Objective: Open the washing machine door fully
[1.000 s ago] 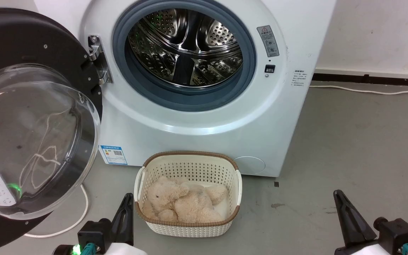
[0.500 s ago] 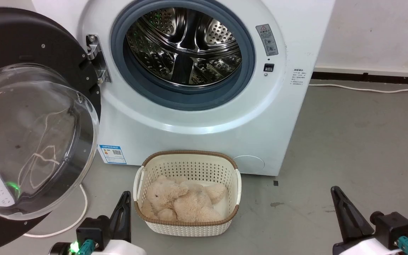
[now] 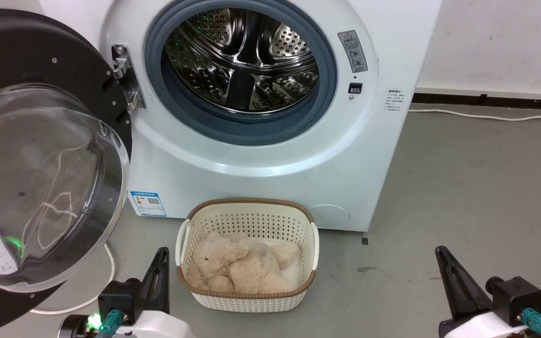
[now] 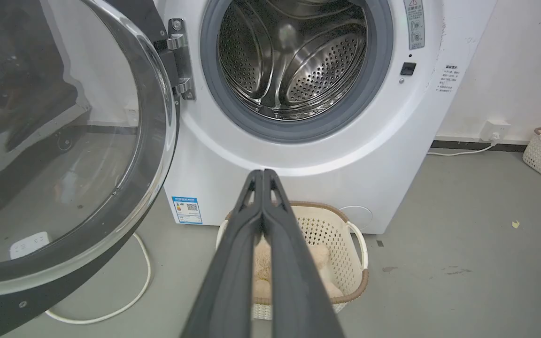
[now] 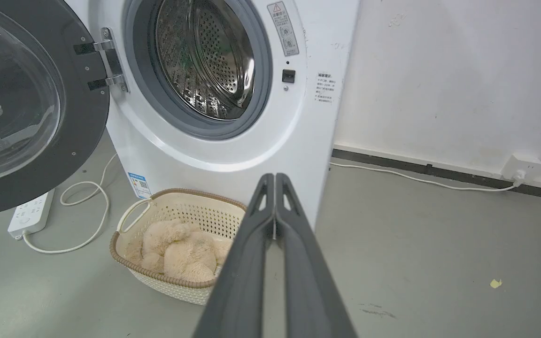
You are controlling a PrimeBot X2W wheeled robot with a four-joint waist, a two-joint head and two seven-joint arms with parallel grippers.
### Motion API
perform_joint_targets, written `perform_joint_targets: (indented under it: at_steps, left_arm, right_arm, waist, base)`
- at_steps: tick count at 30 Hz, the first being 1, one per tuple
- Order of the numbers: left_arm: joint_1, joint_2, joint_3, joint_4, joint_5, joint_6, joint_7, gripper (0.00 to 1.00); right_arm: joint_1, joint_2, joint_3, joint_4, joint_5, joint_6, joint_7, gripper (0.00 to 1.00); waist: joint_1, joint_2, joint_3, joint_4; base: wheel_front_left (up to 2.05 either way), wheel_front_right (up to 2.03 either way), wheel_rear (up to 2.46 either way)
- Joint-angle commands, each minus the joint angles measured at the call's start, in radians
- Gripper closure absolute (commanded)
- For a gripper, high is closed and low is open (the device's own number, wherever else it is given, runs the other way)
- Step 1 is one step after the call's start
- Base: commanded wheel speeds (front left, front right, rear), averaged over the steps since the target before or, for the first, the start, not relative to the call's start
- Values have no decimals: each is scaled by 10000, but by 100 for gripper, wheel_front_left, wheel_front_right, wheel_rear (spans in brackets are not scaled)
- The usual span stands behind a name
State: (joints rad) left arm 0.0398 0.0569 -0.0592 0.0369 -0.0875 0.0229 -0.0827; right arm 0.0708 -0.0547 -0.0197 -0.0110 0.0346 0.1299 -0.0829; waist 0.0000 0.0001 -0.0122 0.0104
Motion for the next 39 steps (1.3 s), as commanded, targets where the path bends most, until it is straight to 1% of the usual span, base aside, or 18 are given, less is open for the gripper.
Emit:
perform_joint_targets:
  at_steps: [1, 39]
  left_arm:
    - [-151, -1, 46, -50, 116, -53, 60, 100]
    - [-398, -66, 592, -369, 875, -229, 827, 100]
  right_arm:
    - [-237, 32, 32, 21, -51, 6, 58, 100]
    - [-708, 45, 197, 110, -346, 8, 829, 100]
  waist:
    - [0, -1, 5, -4]
    - [0, -1, 122, -104]
  base:
    - [0, 0, 0]
    - [0, 0, 0]
